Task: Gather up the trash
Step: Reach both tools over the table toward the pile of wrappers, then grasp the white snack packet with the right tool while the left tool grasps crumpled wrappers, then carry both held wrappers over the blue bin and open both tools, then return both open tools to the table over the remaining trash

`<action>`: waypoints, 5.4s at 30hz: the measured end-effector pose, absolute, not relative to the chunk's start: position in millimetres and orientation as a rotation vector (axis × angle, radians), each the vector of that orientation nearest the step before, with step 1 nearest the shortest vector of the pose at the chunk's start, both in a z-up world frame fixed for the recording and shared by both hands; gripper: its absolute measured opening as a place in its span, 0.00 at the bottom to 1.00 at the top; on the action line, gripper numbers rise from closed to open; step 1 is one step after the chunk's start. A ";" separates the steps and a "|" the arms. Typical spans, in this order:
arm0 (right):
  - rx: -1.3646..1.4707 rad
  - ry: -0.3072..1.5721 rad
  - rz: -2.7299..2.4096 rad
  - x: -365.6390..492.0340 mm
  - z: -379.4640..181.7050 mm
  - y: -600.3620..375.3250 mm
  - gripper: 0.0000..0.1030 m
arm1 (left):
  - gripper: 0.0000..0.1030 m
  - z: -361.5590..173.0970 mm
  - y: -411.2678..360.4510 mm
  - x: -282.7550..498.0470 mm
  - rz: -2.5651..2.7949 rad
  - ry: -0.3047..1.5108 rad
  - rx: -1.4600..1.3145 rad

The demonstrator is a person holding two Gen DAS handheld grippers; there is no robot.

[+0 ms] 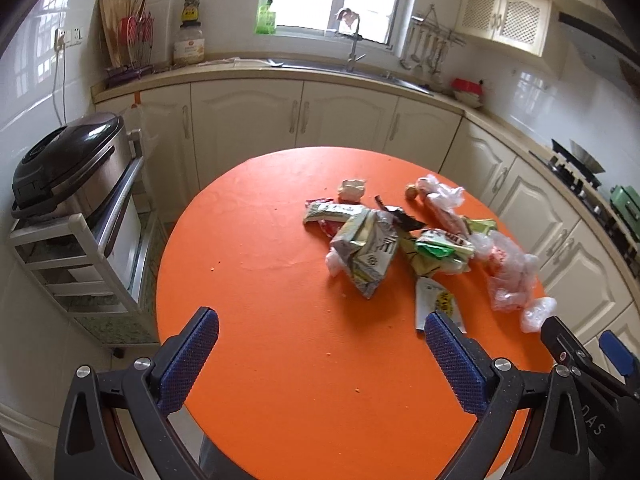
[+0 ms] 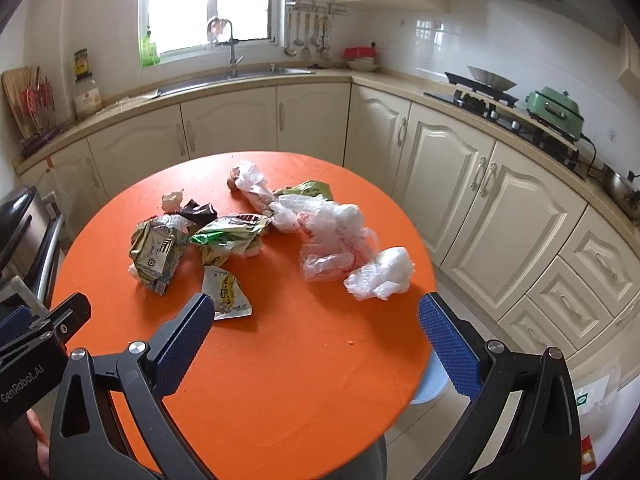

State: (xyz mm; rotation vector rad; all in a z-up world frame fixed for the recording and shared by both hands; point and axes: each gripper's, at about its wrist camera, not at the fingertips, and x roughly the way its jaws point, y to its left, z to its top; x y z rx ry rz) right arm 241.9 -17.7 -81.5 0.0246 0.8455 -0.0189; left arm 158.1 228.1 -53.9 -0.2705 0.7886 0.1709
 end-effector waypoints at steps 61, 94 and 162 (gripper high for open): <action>0.197 1.024 0.153 340.6 -142.5 -14.8 0.15 | 0.56 -65.4 217.3 295.3 0.055 0.914 -0.134; 0.455 0.859 -0.222 207.5 -106.6 -249.2 0.15 | 0.56 -34.7 -42.7 224.3 -0.417 0.907 0.135; 0.484 0.844 -0.459 192.8 -106.0 -352.2 0.81 | 0.76 -81.2 -150.2 307.9 -0.506 1.042 0.092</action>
